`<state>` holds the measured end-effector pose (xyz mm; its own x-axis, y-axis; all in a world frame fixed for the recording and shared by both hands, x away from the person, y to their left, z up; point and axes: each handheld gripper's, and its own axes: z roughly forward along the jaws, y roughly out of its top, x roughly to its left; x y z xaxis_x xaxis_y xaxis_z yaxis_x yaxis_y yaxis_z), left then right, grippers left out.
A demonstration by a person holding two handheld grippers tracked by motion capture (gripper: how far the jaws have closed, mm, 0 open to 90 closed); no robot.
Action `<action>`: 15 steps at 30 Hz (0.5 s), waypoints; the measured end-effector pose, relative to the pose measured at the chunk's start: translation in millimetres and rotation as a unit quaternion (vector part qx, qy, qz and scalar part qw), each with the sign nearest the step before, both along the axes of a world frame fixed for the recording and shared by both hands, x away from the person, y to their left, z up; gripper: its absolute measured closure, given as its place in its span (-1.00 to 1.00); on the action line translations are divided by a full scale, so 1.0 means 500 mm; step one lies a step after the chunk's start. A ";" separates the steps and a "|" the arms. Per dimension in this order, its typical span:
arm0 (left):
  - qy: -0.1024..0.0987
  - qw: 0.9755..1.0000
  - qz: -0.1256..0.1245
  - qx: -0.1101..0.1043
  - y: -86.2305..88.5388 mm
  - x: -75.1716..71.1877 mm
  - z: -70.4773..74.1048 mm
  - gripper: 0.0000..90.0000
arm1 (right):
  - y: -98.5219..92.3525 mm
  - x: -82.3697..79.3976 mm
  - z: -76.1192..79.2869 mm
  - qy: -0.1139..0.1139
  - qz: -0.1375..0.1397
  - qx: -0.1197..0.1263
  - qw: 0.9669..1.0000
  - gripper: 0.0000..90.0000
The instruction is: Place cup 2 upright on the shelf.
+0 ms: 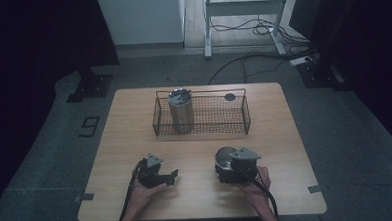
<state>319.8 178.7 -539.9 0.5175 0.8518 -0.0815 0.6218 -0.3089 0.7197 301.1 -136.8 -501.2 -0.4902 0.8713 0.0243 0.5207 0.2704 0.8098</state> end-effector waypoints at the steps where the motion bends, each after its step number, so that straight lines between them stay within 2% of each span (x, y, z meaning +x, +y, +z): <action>1: -0.001 1.000 -0.001 0.000 0.002 0.000 0.001 -0.78 | 0.000 0.000 0.000 0.000 -0.001 0.000 1.000 -0.85; 14: -0.001 1.000 0.003 -0.003 0.004 -0.003 0.002 -0.77 | -0.017 -0.002 0.016 -0.015 -0.010 0.014 1.000 -0.85; 15: 0.001 1.000 0.007 -0.009 0.004 -0.004 0.003 -0.77 | -0.023 -0.003 0.021 -0.018 -0.013 0.016 1.000 -0.85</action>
